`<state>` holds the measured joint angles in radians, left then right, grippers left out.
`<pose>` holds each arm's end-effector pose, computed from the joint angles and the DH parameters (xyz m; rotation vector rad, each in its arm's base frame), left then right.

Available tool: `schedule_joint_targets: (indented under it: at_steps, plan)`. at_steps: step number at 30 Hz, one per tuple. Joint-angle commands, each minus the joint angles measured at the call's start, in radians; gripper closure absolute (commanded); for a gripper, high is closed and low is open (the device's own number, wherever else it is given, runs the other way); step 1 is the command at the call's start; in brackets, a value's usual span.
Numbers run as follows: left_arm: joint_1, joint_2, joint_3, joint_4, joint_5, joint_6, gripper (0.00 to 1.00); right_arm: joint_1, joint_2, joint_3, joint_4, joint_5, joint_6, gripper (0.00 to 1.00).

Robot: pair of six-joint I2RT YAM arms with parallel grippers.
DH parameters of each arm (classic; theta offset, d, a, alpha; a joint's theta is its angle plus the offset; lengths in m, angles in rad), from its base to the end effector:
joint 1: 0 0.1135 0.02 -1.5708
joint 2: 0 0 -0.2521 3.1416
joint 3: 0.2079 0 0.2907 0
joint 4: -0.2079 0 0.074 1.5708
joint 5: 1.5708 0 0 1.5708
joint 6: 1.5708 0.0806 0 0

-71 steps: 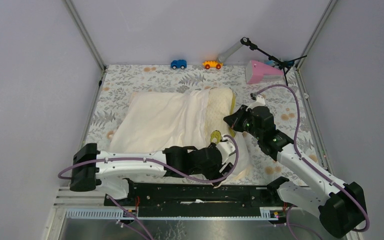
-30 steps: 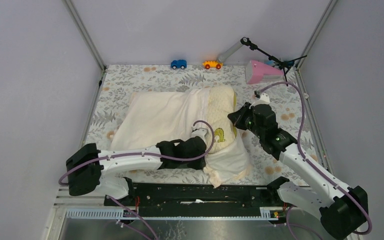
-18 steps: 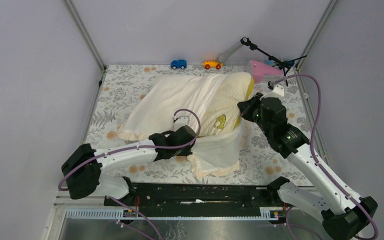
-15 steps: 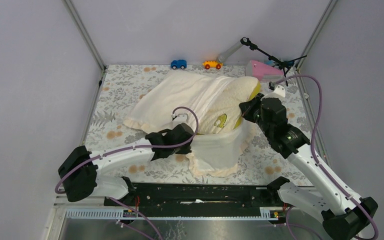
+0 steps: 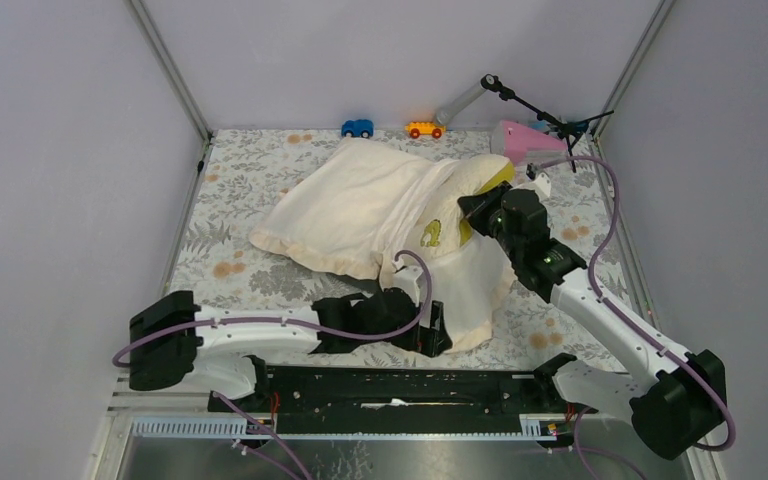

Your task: Remove the pillowcase from the pillow

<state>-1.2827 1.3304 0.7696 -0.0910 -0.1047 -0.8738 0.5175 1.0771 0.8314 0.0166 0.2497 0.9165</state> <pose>0.1090 -0.3383 0.1644 0.4327 2.3981 -1.0018 0.3046 0.1505 0.2900 0.5491 1.7827 0.7924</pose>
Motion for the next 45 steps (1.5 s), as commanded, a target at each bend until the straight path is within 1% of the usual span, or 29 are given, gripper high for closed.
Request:
schedule_joint_targets:
  at_steps: [1,3,4,5,6,9,11,13,16,19,20,22,25,26,28,29,32,34,35,37,39,42,45]
  plan:
    - [0.002,0.051,-0.122,0.207,-0.157,-0.246,0.01,0.001,-0.02,0.028,0.215,-0.012,0.099,1.0]
    - [0.002,0.047,-0.186,0.323,-0.202,-0.305,0.01,0.001,-0.034,0.025,0.218,0.008,0.116,1.0]
    - [0.002,0.046,-0.197,0.358,-0.223,-0.312,0.01,0.001,-0.039,0.026,0.21,0.017,0.127,1.0]
    - [0.0,0.048,-0.188,0.35,-0.251,-0.309,0.01,0.002,-0.046,0.026,0.2,0.026,0.138,1.0]
    - [-0.005,0.052,-0.157,0.31,-0.29,-0.3,0.01,0.001,-0.051,0.026,0.178,0.038,0.155,1.0]
    - [-0.07,0.08,-0.01,0.085,-0.467,-0.283,0.01,0.001,-0.061,0.014,0.142,0.074,0.204,1.0]
    - [-0.115,0.105,0.07,-0.042,-0.578,-0.318,0.01,0.001,-0.061,0.002,0.148,0.08,0.214,1.0]
    - [-0.131,0.122,0.1,-0.061,-0.614,-0.327,0.01,0.0,-0.057,-0.003,0.149,0.076,0.223,1.0]
    - [-0.132,0.153,0.103,0.004,-0.612,-0.289,0.01,0.0,-0.052,-0.011,0.159,0.065,0.243,1.0]
    - [-0.12,0.183,0.13,0.012,-0.632,-0.245,0.02,0.0,-0.049,-0.01,0.16,0.056,0.254,1.0]
    - [-0.107,0.189,0.133,0.012,-0.626,-0.243,0.07,0.0,-0.05,-0.007,0.156,0.056,0.253,1.0]
    - [-0.069,0.197,0.114,0.021,-0.586,-0.251,0.25,0.001,-0.056,-0.001,0.142,0.068,0.248,1.0]
    - [-0.026,0.203,0.053,0.061,-0.541,-0.273,0.58,0.001,-0.07,0.021,0.124,0.095,0.226,1.0]
    - [-0.022,0.204,0.039,0.065,-0.542,-0.272,0.73,0.001,-0.071,0.037,0.114,0.101,0.211,1.0]
    - [-0.021,0.206,0.031,0.009,-0.569,-0.299,0.98,0.0,-0.073,0.075,0.082,0.124,0.183,1.0]
    - [-0.021,0.205,0.03,-0.023,-0.582,-0.316,1.0,0.0,-0.075,0.095,0.072,0.143,0.165,1.0]
    - [-0.02,0.197,-0.01,-0.073,-0.598,-0.352,1.0,-0.001,-0.087,0.154,0.048,0.218,0.099,1.0]
    - [-0.016,0.189,-0.044,-0.082,-0.593,-0.372,1.0,-0.001,-0.095,0.209,0.043,0.269,0.032,1.0]
    - [-0.009,0.19,-0.062,-0.082,-0.575,-0.378,1.0,-0.001,-0.095,0.244,0.035,0.279,-0.028,1.0]
    - [0.021,0.196,-0.087,-0.102,-0.539,-0.397,1.0,-0.001,-0.082,0.326,-0.006,0.297,-0.094,1.0]
    - [0.051,0.189,-0.111,-0.132,-0.53,-0.422,1.0,-0.001,-0.073,0.385,-0.083,0.316,-0.166,1.0]
    - [0.076,0.122,-0.145,-0.186,-0.569,-0.448,1.0,-0.001,-0.095,0.387,-0.132,0.338,-0.2,1.0]
    - [0.142,0.005,-0.165,-0.272,-0.597,-0.441,1.0,-0.001,-0.166,0.307,-0.141,0.373,-0.209,1.0]
